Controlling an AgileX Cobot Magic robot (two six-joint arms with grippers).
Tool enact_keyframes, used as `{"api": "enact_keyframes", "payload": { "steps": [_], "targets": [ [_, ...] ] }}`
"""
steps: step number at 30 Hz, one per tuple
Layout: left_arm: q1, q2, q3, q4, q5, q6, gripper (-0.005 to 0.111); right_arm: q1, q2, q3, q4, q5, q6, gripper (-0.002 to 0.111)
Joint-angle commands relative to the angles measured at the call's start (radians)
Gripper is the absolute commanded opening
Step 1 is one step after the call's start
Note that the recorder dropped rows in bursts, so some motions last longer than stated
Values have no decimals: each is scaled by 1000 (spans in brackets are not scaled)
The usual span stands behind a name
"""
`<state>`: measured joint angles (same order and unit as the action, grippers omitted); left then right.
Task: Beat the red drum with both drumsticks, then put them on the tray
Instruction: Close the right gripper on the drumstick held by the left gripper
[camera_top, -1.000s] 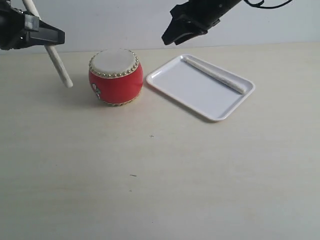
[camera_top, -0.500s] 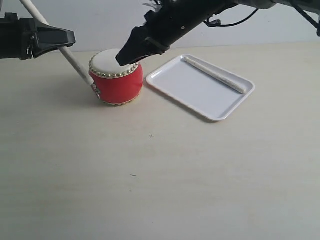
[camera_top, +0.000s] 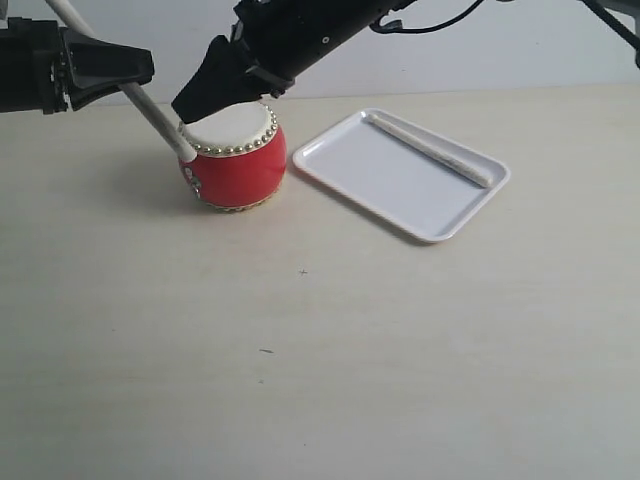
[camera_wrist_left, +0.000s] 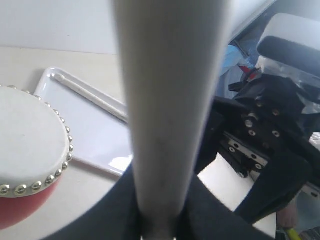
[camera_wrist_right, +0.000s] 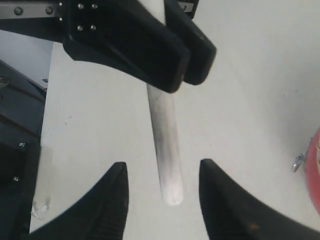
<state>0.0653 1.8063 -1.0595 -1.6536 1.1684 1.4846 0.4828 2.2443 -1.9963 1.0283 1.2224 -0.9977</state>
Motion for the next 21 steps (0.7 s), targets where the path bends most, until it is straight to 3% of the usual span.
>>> {"api": "enact_keyframes", "payload": {
  "steps": [1, 21],
  "targets": [
    [6, -3, 1, -25, 43, -5, 0, 30, -8, 6, 19, -1, -29, 44],
    [-5, -3, 1, -29, 53, -50, 0, 52, -8, 6, 19, -1, -57, 44]
  ]
}}
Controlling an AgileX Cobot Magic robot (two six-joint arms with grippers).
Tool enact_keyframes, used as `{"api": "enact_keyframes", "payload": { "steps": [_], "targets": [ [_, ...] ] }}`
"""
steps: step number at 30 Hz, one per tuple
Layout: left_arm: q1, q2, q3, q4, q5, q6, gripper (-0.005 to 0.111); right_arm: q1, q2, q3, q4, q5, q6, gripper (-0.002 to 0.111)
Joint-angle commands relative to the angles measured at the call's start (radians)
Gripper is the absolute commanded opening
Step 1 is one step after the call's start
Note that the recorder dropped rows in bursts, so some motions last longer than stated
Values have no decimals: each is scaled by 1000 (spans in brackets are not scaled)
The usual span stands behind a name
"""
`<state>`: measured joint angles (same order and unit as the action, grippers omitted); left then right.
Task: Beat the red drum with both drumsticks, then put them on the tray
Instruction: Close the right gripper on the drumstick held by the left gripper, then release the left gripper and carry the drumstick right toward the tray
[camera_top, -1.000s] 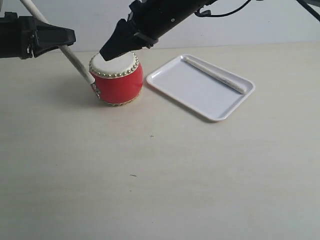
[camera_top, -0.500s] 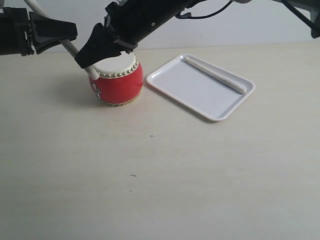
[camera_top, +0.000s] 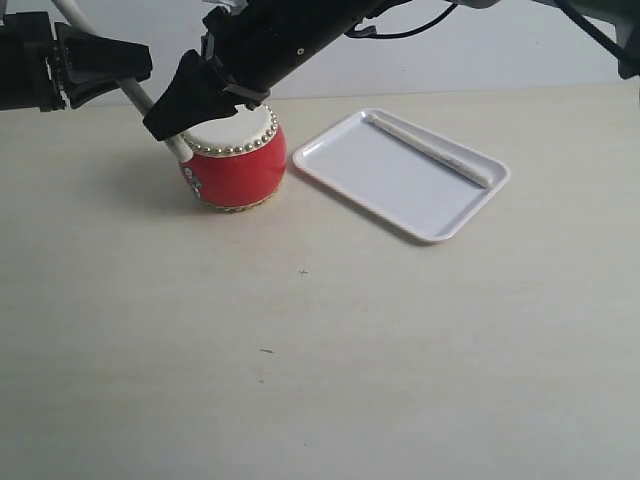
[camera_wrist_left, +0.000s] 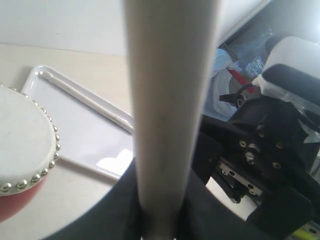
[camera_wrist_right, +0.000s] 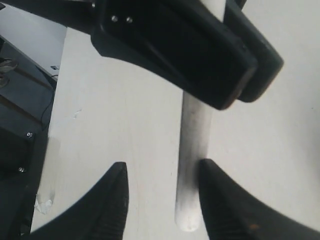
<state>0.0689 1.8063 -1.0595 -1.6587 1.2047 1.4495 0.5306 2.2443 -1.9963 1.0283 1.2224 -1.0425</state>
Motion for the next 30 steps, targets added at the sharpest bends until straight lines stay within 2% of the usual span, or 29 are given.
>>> {"api": "enact_keyframes", "payload": {
  "steps": [1, 7, 13, 15, 22, 28, 30],
  "targets": [
    [-12, -3, 1, -24, 16, -15, 0, 5, -8, 6, 19, -1, -13, 44],
    [-58, -3, 1, -32, 16, -15, 0, 5, -6, 6, 19, -21, -19, 44],
    [-68, -3, 1, -41, 16, 6, 0, 5, 4, 6, 25, -14, -18, 41],
    [-68, -3, 1, -43, 16, 11, 0, 5, 4, 6, 25, -5, -18, 38],
    [-68, -3, 1, -46, 16, 11, 0, 5, 4, 6, 48, -1, 15, 0],
    [-69, -3, 1, -58, 16, 11, 0, 5, 4, 6, 96, -1, 18, 0],
    [-69, -3, 1, -58, 16, 11, 4, 5, 4, 6, 118, -1, 25, 0]
  ]
}}
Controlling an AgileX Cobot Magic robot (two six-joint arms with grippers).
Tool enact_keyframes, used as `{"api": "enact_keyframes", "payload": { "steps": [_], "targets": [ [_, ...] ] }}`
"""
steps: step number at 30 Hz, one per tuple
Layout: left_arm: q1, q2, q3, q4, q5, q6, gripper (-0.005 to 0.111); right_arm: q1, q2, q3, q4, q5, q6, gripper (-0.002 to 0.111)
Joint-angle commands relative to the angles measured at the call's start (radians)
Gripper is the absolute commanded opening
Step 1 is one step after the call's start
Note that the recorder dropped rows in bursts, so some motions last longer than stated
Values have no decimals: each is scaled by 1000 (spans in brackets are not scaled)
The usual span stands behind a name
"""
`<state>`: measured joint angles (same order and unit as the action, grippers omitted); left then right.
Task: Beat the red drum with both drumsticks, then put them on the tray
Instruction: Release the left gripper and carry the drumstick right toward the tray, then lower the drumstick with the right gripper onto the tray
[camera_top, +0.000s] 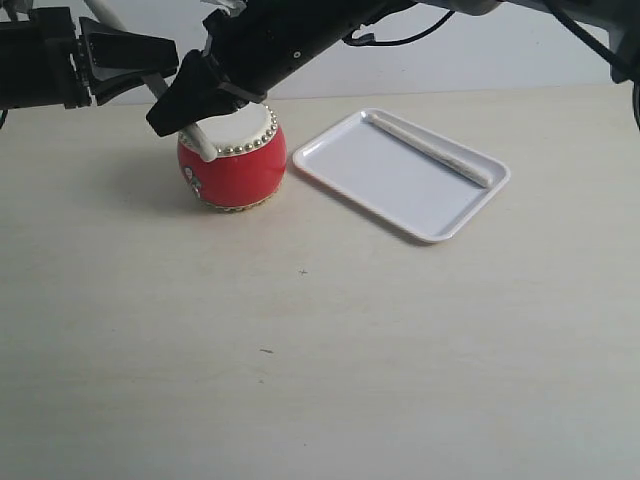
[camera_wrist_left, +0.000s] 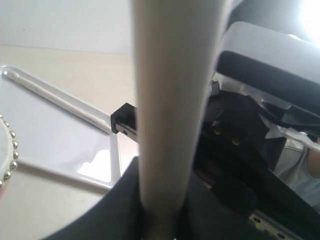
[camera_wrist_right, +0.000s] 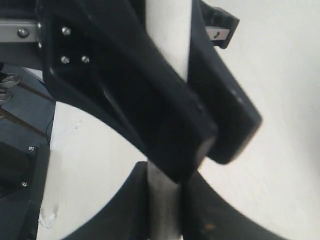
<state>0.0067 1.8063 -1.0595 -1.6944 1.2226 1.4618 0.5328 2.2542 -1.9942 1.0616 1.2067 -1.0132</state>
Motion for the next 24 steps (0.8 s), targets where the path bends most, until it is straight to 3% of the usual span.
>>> {"api": "enact_keyframes", "payload": {
  "steps": [1, 8, 11, 18, 21, 24],
  "targets": [
    [-7, -3, 1, -22, -2, -1, 9, 2, -6, 4, 90, 14, 0, 0],
    [-6, -3, 1, -22, -2, -1, 59, -12, -8, 2, 80, 14, 60, 0],
    [6, -3, 1, -21, -2, -1, 71, -51, -14, 2, 72, -1, 82, 0],
    [102, -3, 1, -1, -2, -13, 71, -211, -33, -2, -195, -115, 279, 0],
    [134, -3, 1, 6, -2, -17, 70, -258, -31, -9, -467, -146, 408, 0],
    [143, -3, 1, 8, -2, -17, 58, -270, -29, -9, -738, -153, 532, 0]
  ]
}}
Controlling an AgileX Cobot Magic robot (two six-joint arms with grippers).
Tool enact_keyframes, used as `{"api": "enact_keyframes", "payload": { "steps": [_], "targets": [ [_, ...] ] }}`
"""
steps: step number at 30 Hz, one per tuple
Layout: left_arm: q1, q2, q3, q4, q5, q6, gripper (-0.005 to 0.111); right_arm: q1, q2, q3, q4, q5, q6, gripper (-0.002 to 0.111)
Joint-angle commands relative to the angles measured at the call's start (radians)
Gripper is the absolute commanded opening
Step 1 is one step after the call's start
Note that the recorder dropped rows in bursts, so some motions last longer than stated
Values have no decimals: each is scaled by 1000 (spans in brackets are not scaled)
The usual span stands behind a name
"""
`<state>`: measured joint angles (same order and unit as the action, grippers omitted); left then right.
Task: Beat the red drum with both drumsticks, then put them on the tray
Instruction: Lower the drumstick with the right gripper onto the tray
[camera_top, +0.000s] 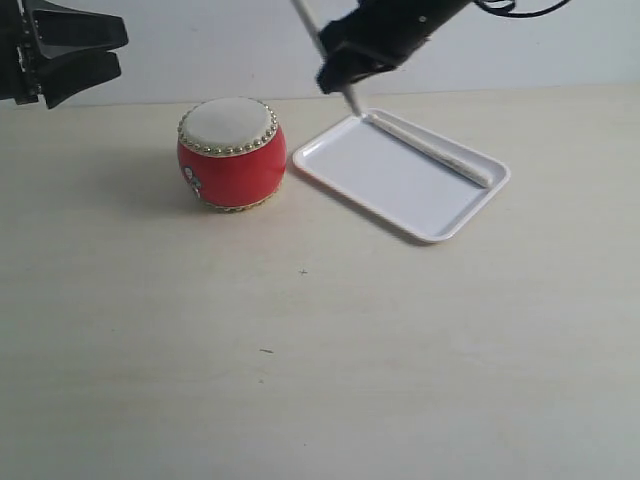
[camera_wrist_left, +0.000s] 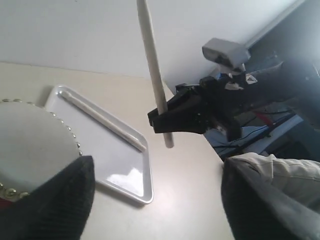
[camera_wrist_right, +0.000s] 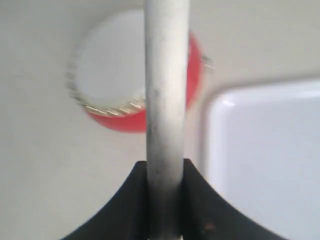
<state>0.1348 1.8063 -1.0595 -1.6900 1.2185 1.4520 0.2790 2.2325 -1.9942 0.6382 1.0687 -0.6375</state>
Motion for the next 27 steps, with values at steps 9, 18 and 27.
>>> {"api": "enact_keyframes", "payload": {
  "steps": [9, 18, 27],
  "targets": [
    [14, -8, 1, 56, 3, 34, 0, -17, 46, -7, -488, 51, 194, 0],
    [12, -121, 42, 89, -199, 33, 0, -12, 135, -7, -554, 95, 194, 0],
    [-131, -277, 91, 142, -523, 35, 0, 38, 195, -11, -684, 130, 194, 0]
  ]
}}
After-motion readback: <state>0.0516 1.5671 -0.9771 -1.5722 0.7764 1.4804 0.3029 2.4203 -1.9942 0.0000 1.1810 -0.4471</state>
